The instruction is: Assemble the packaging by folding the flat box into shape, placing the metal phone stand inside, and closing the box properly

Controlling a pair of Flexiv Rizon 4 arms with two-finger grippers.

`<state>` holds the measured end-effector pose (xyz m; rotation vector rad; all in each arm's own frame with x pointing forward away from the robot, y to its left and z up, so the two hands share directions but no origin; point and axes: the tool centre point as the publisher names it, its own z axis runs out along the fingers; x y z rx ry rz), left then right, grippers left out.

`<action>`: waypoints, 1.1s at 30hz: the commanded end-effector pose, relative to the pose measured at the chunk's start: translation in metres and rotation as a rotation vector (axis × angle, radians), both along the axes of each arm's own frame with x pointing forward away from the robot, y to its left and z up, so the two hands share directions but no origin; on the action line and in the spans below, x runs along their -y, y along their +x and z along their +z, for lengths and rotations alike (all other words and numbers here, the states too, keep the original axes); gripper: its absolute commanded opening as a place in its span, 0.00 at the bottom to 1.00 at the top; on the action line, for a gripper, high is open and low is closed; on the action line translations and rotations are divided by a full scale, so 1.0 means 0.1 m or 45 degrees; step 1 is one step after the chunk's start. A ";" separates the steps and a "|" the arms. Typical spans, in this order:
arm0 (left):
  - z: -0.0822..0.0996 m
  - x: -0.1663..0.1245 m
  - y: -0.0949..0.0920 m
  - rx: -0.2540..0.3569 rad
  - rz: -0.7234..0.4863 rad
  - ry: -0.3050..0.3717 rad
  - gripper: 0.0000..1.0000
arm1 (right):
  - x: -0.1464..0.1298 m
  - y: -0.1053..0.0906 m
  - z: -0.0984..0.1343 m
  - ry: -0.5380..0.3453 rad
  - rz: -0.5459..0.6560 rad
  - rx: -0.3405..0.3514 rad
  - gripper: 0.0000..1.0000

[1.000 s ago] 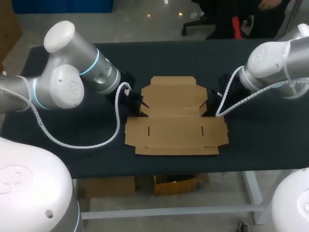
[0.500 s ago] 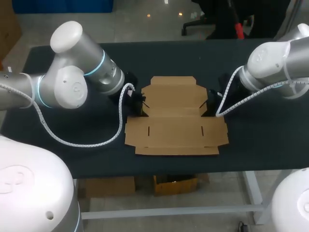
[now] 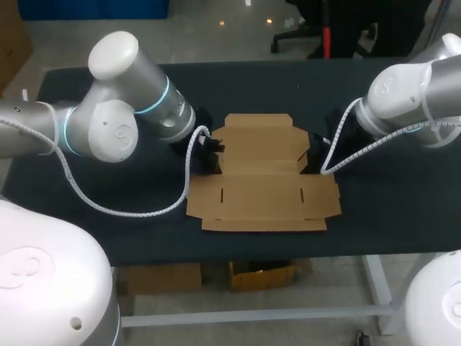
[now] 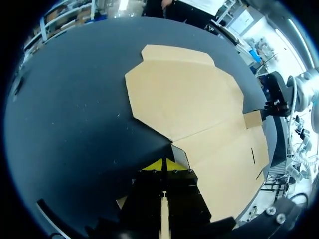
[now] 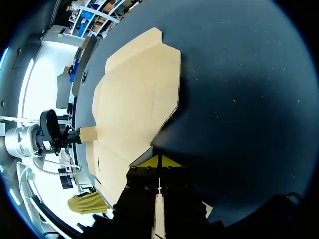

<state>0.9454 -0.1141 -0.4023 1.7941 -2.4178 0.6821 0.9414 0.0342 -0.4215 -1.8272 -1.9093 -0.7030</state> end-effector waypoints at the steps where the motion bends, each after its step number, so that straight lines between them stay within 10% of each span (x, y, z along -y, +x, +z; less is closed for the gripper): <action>1: 0.03 0.05 -0.03 0.016 0.031 0.042 0.00 | 0.00 0.00 0.00 -0.002 -0.002 0.000 0.00; 33: 0.08 0.17 -0.07 -0.008 0.034 0.105 0.00 | -0.08 -0.07 0.10 -0.101 -0.069 -0.004 0.00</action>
